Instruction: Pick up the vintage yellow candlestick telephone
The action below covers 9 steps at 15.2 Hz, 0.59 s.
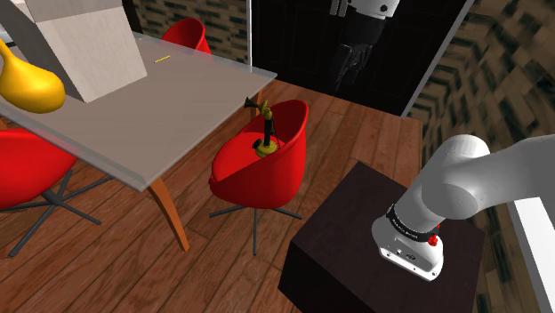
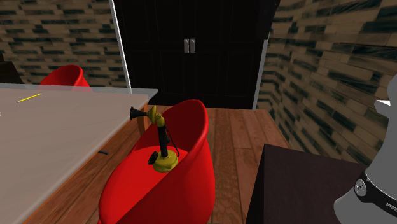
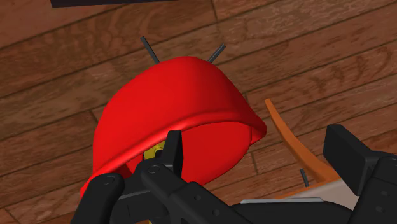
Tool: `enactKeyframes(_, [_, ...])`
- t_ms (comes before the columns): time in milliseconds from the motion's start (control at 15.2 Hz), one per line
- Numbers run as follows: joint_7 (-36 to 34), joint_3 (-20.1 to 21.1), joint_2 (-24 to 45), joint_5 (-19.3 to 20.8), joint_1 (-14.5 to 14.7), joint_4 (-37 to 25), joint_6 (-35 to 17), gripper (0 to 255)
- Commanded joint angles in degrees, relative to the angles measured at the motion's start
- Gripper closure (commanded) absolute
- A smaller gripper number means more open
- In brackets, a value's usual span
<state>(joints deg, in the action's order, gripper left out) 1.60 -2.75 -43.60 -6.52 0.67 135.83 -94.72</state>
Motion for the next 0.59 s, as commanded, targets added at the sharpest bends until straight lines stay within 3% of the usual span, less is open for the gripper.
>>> enactKeyframes(0, [0.0,0.0,0.0,0.0,0.0,0.0,0.0,0])
enactKeyframes(528, [-4.3,0.7,15.5,-0.6,-1.6,-1.8,-12.8,0])
